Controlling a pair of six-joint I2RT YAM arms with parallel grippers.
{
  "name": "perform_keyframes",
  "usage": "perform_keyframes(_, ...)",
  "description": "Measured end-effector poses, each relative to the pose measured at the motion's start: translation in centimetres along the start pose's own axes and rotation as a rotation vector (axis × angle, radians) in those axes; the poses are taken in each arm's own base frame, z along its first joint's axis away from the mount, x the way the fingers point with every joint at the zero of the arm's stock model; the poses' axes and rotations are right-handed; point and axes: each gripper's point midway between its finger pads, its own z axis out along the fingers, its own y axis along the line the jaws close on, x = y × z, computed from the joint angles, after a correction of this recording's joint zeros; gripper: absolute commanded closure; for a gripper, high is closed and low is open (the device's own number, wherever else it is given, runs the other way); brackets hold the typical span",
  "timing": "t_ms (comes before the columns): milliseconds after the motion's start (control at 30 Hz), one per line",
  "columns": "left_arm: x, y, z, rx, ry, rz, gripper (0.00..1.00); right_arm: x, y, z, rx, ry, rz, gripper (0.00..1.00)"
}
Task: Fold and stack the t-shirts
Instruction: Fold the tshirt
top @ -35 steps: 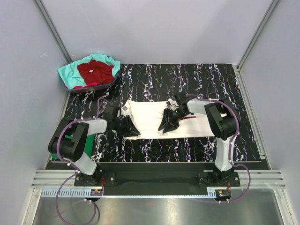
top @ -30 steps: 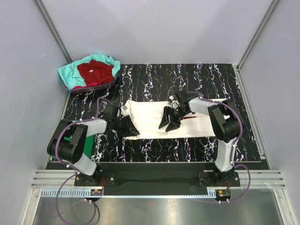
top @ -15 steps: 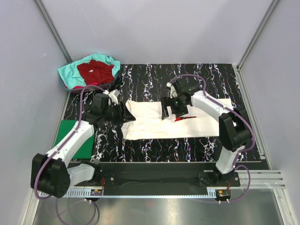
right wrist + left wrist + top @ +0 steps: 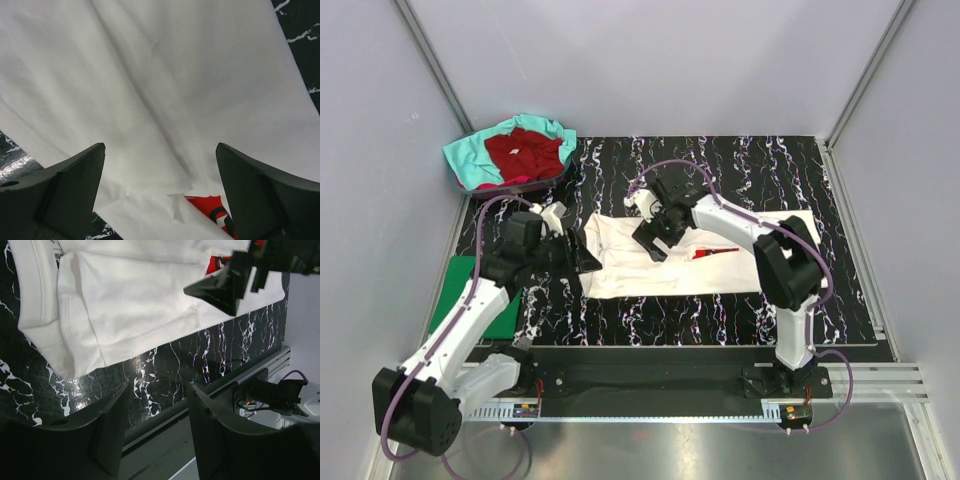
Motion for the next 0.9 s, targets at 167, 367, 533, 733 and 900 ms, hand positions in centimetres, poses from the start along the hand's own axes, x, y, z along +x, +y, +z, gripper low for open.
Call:
perform_keyframes(167,0.4,0.1,-1.2,-0.018,-0.017,0.020,0.46,-0.3,-0.4,3.2,-0.039,0.036,-0.056,0.00)
perform_keyframes(367,0.6,0.7,-1.6,-0.045,-0.024,0.037,0.44,0.7,0.2,4.8,-0.041,0.089,-0.103,0.01)
perform_keyframes(533,0.4,1.0,-1.5,-0.057,-0.028,0.044,0.44,-0.5,-0.9,5.4,0.021,0.108,-0.072,0.01)
perform_keyframes(733,0.4,1.6,-1.2,-0.079,-0.018,0.036,0.44,-4.9,-6.4,7.1,0.166,0.054,0.111,0.00)
perform_keyframes(900,0.4,2.0,-1.2,-0.090,-0.012,0.026,0.43,-4.8,-14.1,6.8,0.290,0.006,0.341,0.00)
